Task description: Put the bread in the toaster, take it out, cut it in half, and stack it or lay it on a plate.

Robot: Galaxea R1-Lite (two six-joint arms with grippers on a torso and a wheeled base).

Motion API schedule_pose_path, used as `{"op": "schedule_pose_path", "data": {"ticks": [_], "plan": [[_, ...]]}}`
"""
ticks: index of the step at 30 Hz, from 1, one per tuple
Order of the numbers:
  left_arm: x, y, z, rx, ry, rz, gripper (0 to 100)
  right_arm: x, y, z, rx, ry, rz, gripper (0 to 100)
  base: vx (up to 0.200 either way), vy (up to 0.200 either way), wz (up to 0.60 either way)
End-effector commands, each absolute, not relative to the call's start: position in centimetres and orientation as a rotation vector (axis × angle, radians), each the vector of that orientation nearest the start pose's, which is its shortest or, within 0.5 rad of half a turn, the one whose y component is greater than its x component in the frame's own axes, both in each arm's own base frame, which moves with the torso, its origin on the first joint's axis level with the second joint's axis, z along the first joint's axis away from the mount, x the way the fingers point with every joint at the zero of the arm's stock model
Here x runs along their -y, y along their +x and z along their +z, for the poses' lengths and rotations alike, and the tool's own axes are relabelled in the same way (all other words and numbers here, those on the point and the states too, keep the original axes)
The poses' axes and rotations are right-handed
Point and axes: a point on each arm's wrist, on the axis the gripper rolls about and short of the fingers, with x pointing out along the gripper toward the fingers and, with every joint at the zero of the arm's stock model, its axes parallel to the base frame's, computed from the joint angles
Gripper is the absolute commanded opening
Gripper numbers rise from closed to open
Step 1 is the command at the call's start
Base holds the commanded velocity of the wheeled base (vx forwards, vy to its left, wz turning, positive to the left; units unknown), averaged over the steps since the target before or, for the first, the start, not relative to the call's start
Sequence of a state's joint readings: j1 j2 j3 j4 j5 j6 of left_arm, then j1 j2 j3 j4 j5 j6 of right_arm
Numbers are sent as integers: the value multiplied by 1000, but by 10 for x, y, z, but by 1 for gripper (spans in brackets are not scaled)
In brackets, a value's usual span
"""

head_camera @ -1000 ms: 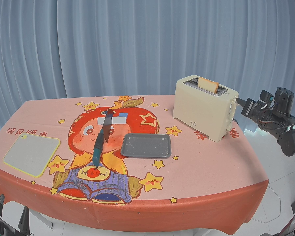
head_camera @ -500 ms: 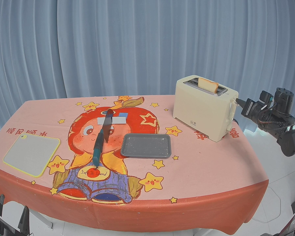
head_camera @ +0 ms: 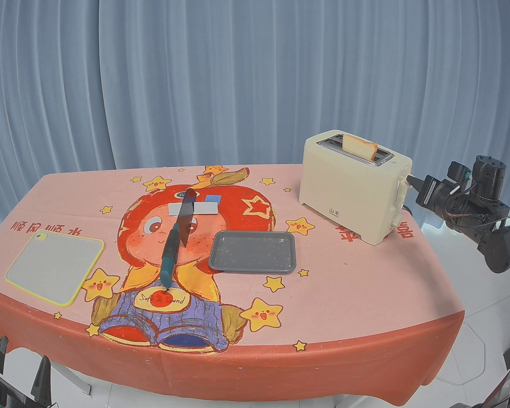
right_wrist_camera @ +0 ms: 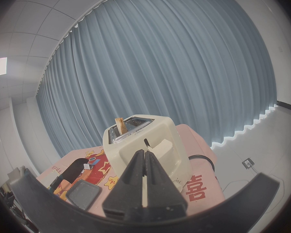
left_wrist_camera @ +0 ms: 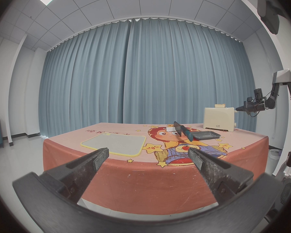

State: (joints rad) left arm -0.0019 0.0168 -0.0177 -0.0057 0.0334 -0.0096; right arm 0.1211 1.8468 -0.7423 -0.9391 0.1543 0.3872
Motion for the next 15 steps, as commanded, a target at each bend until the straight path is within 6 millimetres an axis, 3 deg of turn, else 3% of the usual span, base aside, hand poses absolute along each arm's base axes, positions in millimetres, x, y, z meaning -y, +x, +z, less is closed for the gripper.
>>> {"op": "schedule_pose_path", "data": {"ticks": [1, 9, 15], "plan": [[-1, -22, 76, -11, -11, 32, 100, -44, 325, 147, -230, 386, 239, 0, 0, 0, 0], [-1, -22, 76, -11, -9, 32, 100, -44, 330, 126, -292, 377, 227, 0, 0, 0, 0], [-1, -21, 77, -12, -9, 32, 100, -44, 330, 124, -299, 376, 224, 0, 0, 0, 0]]}}
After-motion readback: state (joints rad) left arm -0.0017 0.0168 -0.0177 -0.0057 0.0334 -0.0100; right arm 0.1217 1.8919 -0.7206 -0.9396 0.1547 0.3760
